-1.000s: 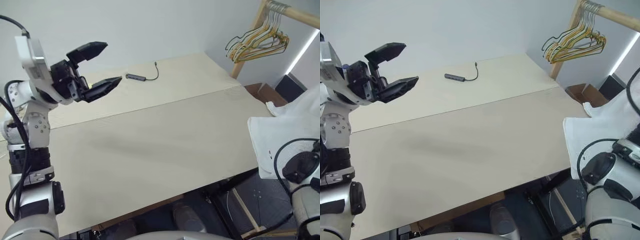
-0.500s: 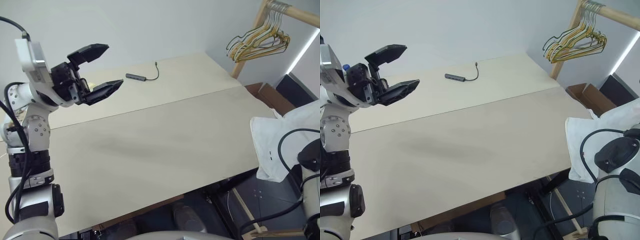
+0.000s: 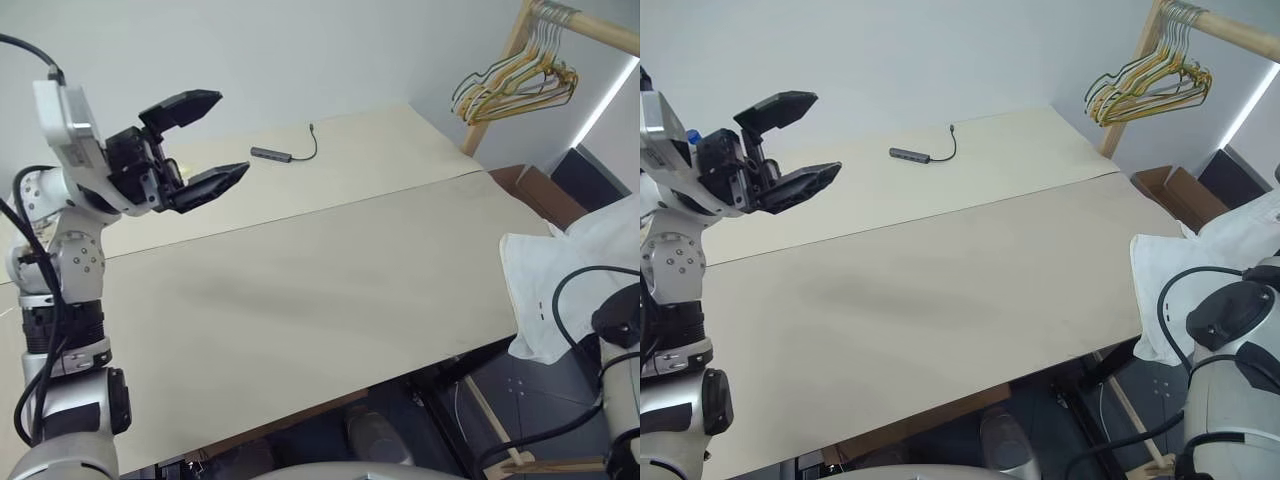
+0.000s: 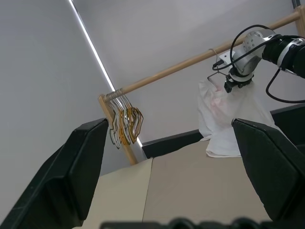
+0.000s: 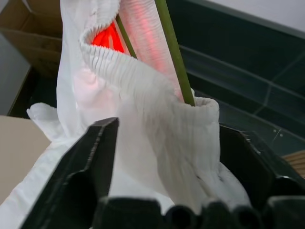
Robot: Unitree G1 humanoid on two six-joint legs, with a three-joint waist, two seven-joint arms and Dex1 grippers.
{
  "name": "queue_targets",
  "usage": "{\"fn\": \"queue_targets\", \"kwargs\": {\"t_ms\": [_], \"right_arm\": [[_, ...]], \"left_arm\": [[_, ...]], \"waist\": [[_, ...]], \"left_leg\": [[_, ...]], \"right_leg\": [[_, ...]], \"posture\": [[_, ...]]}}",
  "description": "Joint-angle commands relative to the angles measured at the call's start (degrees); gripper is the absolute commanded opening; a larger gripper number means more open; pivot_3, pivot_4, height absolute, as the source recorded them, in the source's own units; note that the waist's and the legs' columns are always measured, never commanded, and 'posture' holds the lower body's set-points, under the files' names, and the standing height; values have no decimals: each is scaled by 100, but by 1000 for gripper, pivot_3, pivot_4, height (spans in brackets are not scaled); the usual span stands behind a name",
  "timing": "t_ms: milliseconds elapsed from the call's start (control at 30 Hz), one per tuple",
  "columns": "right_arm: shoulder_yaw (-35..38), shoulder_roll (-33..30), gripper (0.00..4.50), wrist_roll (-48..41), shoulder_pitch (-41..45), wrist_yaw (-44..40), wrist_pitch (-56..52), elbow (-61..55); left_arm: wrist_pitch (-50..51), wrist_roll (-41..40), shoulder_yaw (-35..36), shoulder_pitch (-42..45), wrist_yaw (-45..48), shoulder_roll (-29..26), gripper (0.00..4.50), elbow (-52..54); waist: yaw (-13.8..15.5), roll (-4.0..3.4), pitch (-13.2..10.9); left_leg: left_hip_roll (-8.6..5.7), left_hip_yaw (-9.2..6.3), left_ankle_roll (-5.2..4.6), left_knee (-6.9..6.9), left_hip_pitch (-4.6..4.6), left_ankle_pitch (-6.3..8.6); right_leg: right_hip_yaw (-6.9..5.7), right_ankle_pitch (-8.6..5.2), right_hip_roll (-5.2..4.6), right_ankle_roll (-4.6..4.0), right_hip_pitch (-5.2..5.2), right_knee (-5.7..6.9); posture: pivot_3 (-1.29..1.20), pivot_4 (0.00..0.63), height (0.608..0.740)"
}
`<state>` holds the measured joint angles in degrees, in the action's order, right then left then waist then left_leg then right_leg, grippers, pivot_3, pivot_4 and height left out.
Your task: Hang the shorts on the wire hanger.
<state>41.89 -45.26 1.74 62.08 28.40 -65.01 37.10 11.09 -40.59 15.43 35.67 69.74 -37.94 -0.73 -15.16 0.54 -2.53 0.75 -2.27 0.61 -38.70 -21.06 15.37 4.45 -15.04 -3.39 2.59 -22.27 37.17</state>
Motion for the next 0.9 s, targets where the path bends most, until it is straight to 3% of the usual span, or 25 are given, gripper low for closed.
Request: {"fn": "queue_targets", "kwargs": {"t_ms": [33, 267, 467, 633, 900], "right_arm": [[-565, 141, 4460, 326, -289, 220, 279, -902], [-1900, 691, 4460, 1240, -1117, 538, 720, -2855], [-3020, 636, 4460, 1876, -1555, 255, 1763, -3534], [-3819, 504, 4460, 2020, -1967, -729, 2724, -3939], [-4729, 727, 4460, 1224, -2428, -3309, 3662, -4385]], "left_arm": [[-44, -42, 85, 76, 6, -47, 4500, 50], [-72, 34, 50, 54, -16, -28, 4500, 7], [-80, 54, 44, 63, -29, -37, 4500, -9], [-16, 9, 134, -146, -19, -142, 4500, 122], [79, 125, 475, -1321, -280, -516, 4500, 531]], "waist": [[0, -1, 1], [-16, -14, 9], [-6, -16, 10], [0, -16, 10], [36, -15, 10]], "left_leg": [[0, 1, 0, 0, 0, 0], [1, 8, 0, 0, 2, 0], [0, 11, 0, -1, 10, 0], [0, 11, 0, -1, 9, 0], [5, -4, -2, 1, 22, 1]], "right_leg": [[2, 0, 0, 0, 0, 0], [23, 2, 3, 4, -1, 8], [25, 4, 3, 9, -2, 2], [24, 4, 2, 10, -2, -1], [29, 5, 5, 10, 0, 2]], "posture": [[-218, 0, 740], [-221, 0, 740], [-212, 0, 740], [-189, 0, 740], [-126, 0, 740]]}}
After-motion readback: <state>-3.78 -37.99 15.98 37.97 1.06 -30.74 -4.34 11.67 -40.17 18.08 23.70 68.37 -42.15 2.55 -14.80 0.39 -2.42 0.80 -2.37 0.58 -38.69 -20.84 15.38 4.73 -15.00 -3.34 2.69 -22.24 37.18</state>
